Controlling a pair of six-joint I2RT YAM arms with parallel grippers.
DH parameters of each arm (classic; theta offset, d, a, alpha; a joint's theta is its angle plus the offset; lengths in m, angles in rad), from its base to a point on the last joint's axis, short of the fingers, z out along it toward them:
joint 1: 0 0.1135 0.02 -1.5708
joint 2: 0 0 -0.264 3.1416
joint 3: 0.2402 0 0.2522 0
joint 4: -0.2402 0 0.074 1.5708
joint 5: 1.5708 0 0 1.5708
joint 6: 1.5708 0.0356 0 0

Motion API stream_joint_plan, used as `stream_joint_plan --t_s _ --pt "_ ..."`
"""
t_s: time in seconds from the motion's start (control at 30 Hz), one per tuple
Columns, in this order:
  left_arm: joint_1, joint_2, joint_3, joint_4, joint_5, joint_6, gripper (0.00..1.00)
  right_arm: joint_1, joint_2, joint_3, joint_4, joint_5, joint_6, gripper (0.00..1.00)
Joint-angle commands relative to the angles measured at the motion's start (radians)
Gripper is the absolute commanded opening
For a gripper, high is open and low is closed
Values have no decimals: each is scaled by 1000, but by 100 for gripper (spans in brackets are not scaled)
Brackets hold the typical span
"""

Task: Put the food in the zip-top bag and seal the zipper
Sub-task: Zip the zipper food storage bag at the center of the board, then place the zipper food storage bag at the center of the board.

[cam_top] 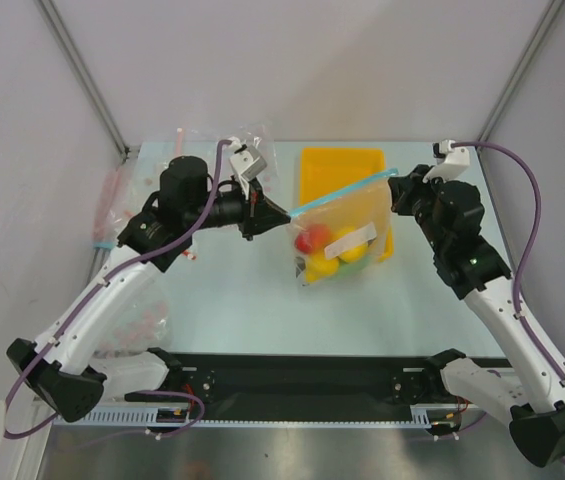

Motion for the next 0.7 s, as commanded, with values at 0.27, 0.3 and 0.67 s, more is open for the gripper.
stream_joint_plan --t_s 0.27,0.3,0.67 --pt "6 5 25 10 -35 -48 48 -50 -44 -9 -25 160 -33 63" --pt "6 5 22 14 -67 -51 57 -50 -51 -15 -42 183 -13 75" --pt "12 4 11 -28 -463 -185 94 -53 -68 16 -161 396 212 100"
